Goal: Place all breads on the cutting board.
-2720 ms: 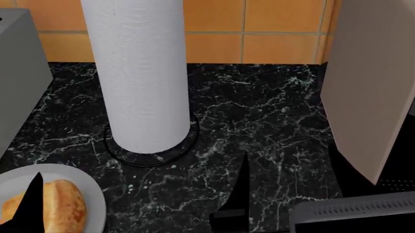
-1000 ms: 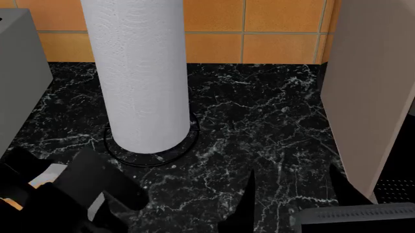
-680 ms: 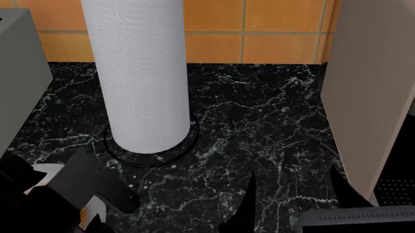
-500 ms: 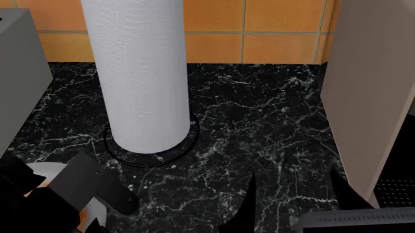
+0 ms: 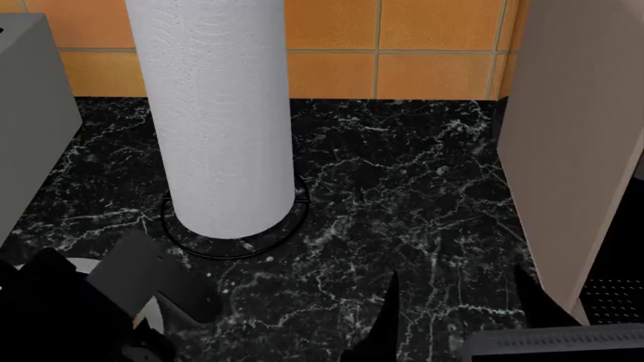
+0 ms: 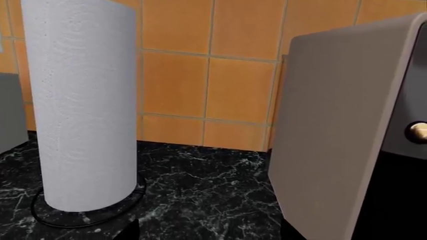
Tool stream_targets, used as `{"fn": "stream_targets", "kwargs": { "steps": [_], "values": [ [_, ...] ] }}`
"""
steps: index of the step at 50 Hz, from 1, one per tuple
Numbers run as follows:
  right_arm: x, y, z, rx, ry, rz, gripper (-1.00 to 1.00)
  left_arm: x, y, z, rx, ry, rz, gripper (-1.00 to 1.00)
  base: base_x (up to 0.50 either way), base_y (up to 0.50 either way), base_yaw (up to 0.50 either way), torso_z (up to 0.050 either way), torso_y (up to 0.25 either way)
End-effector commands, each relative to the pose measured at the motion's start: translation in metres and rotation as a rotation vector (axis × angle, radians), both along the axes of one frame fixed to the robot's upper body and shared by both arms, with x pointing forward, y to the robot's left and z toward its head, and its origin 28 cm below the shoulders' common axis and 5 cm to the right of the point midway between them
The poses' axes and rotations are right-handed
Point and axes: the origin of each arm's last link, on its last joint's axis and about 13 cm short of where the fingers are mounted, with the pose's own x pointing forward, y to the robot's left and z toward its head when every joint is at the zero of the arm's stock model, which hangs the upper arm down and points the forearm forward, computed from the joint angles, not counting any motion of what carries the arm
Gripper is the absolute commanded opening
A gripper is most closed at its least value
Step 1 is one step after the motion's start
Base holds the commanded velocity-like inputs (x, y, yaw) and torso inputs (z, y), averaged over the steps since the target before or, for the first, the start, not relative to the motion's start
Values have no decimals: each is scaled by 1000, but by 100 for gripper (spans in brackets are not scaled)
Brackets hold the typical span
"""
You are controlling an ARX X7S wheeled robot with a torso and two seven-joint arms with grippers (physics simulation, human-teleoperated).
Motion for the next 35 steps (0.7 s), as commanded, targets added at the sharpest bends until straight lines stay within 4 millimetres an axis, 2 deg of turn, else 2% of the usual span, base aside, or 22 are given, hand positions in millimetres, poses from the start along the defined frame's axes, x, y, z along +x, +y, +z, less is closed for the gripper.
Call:
{"fn": "stream_targets", "kwargs": {
  "steps": [1,12,18,25,35],
  "values": [
    [-2,-1,0,1,-1,-1,100,-6,4,-22,-10,132,3,-100,0,3,0,0,0],
    [-3,-1,2,3,-5,-3,100,-9,6,-15,-30,108,1,-100,2,1,1,0,0],
    [-3,-1,4,3,-9,-2,100,-15,8,5,-79,16,17,-100,0,0,1,0,0],
    [-1,-1,4,0,-11,2,100,-26,12,39,-158,-134,40,-100,0,0,0,0,0],
    [0,-1,5,-2,-13,2,100,-35,16,58,-192,-236,67,-100,0,0,0,0,0]
  ]
}}
